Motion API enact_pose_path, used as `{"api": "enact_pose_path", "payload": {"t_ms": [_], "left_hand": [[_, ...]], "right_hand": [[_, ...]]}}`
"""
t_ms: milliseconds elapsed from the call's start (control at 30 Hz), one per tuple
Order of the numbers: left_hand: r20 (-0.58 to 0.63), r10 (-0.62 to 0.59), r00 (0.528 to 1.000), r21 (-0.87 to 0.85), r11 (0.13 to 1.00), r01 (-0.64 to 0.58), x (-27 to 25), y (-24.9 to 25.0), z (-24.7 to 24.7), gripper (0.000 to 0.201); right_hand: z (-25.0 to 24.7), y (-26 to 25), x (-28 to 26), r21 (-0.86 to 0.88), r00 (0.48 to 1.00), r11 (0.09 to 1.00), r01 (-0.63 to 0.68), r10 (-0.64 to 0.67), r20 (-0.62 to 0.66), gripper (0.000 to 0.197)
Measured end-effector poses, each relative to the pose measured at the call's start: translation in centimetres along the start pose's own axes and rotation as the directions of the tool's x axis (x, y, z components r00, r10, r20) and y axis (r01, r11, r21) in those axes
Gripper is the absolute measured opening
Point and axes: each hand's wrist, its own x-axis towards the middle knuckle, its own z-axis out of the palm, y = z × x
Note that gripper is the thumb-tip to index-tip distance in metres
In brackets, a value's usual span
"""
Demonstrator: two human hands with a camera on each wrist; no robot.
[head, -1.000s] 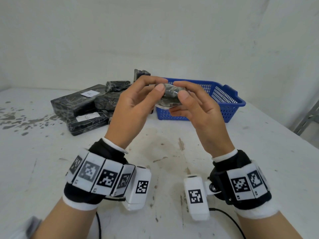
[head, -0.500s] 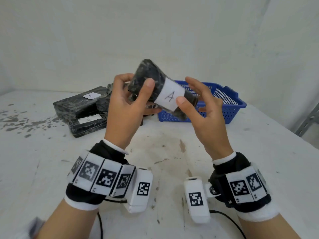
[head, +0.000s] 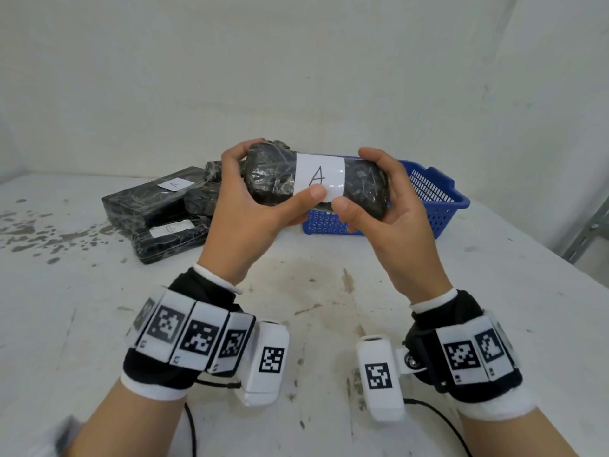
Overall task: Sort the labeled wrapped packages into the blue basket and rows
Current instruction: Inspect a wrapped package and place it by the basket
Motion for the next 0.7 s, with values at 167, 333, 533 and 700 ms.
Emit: {"api": "enact_pose_path", "payload": {"t_ms": [167, 333, 533, 700], "left_hand": [[-0.026, 0.009, 1.000, -0.028, 1.000, -0.009, -0.1, -0.1, 0.2, 0.065], [-0.080, 0.032, 0.996, -0.028, 0.999, -0.035, 0.1, -0.3, 0.2, 0.054], [-0.069, 0.035, 0.997, 0.026, 0.999, -0.033, 0.1, -0.6, 0.3, 0.047], [-0.009, -0.088, 0.996, 0.179, 0.980, 0.088, 0.5, -1.3, 0.1, 0.044]], "right_hand": [[0.2, -0.2, 0.0, 0.023, 1.000, 1.000, 0.000, 0.000, -0.018, 0.049], [0.4, 0.0, 0.1, 0.046, 1.000, 0.999, 0.011, -0.012, 0.006, 0.040], [0.4, 0.2, 0.2, 0.076, 0.997, 0.997, -0.028, 0.033, -0.066, 0.054], [-2.5, 0.3, 1.2, 0.043, 0.966, 0.979, -0.199, 0.203, -0.161, 0.041]]}}
